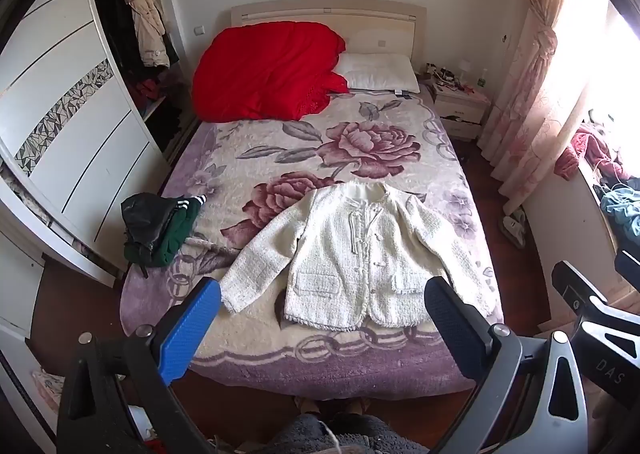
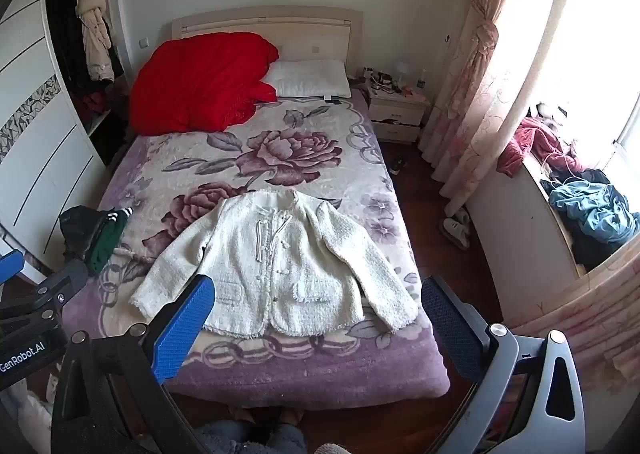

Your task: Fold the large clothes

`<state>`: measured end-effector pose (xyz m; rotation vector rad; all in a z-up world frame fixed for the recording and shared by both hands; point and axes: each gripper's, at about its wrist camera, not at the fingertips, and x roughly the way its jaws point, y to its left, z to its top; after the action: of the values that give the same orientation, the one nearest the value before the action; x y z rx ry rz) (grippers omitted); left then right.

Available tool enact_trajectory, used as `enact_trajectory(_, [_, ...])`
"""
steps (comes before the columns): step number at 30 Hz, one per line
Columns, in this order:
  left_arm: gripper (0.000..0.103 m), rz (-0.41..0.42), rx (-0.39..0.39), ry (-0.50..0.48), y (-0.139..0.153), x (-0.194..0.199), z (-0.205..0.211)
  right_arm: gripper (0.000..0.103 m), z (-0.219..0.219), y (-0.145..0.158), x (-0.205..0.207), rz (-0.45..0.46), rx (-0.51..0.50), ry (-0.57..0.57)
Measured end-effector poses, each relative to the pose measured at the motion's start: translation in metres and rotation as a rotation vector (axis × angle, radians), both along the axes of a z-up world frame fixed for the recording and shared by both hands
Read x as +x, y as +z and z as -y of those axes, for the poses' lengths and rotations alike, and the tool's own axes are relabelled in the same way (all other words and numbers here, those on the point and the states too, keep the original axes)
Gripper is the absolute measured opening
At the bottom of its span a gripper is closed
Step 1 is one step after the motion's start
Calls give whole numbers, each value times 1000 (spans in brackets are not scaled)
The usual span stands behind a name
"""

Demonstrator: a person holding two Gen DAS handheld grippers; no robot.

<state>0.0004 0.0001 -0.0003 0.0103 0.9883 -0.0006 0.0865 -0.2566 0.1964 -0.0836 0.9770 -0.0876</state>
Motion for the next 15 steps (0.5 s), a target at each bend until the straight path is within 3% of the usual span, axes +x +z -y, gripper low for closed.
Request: enact_trajectory(15, [103, 26, -7, 0, 3, 1, -8, 103, -1, -1, 1, 5, -7, 0])
